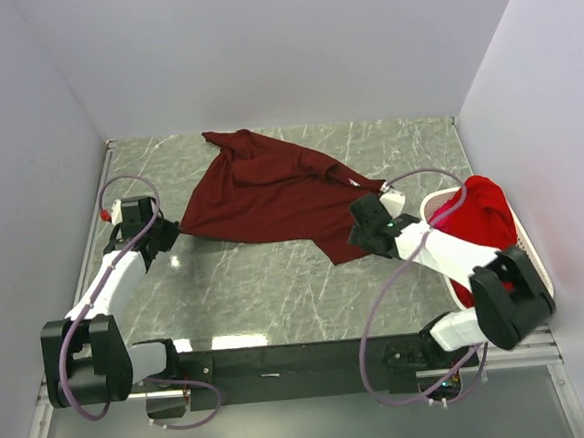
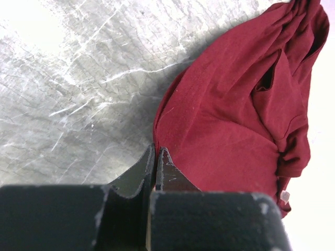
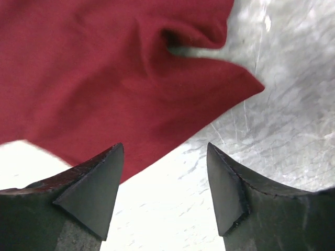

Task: Fold and stack the t-shirts
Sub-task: Flatten the tshirt out

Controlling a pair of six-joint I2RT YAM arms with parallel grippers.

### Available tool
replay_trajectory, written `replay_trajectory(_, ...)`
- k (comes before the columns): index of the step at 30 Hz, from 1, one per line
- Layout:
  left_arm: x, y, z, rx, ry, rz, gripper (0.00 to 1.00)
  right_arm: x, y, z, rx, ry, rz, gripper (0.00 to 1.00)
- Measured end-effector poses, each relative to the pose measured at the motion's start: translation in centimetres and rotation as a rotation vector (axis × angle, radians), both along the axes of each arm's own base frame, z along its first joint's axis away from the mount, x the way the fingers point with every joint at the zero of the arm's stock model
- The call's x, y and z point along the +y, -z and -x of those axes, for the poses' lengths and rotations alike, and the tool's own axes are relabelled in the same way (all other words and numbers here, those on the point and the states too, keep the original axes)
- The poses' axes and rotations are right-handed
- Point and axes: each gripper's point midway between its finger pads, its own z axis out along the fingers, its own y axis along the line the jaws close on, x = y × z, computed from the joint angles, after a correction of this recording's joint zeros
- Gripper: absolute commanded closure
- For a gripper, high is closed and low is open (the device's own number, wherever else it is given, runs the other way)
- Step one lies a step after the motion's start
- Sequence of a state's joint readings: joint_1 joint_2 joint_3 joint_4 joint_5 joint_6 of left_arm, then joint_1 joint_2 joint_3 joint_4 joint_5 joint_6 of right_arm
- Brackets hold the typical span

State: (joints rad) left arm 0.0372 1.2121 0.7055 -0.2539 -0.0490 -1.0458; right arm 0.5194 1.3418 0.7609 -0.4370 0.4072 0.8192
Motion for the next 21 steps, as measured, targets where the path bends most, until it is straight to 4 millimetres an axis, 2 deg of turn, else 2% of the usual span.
replay_trajectory(2,0.0,0.1,0.1,0.002,0.004,-0.002,0.99,0.0,1.7,0.4,0.058,-0.012,0.025,0.27)
replay_trajectory(6,-0.1,0.2,0.2,0.006,0.009,0.002,0.99,0.1,4.0,0.8,0.139,-0.036,0.060,0.27)
replay_trajectory(11,-0.2,0.2,0.2,0.005,0.014,0.001,0.99,0.7,4.7,0.0,0.150,-0.048,0.062,0.35)
replay_trajectory(14,-0.2,0.2,0.2,0.005,0.015,0.001,0.99,0.9,4.7,-0.5,0.145,-0.052,0.062,0.49)
replay_trajectory(15,-0.2,0.2,0.2,0.005,0.015,0.000,0.99,1.0,4.7,-0.7,0.142,-0.054,0.062,0.63)
replay_trajectory(17,-0.2,0.2,0.2,0.006,0.017,-0.001,0.99,1.4,4.7,-1.3,0.130,-0.054,0.057,0.75)
replay_trajectory(18,-0.2,0.2,0.2,0.006,0.017,-0.001,0.99,1.6,4.7,-1.7,0.125,-0.054,0.055,0.97)
replay_trajectory(21,-0.2,0.2,0.2,0.006,0.018,0.000,0.99,2.2,4.7,-2.6,0.110,-0.054,0.040,1.00)
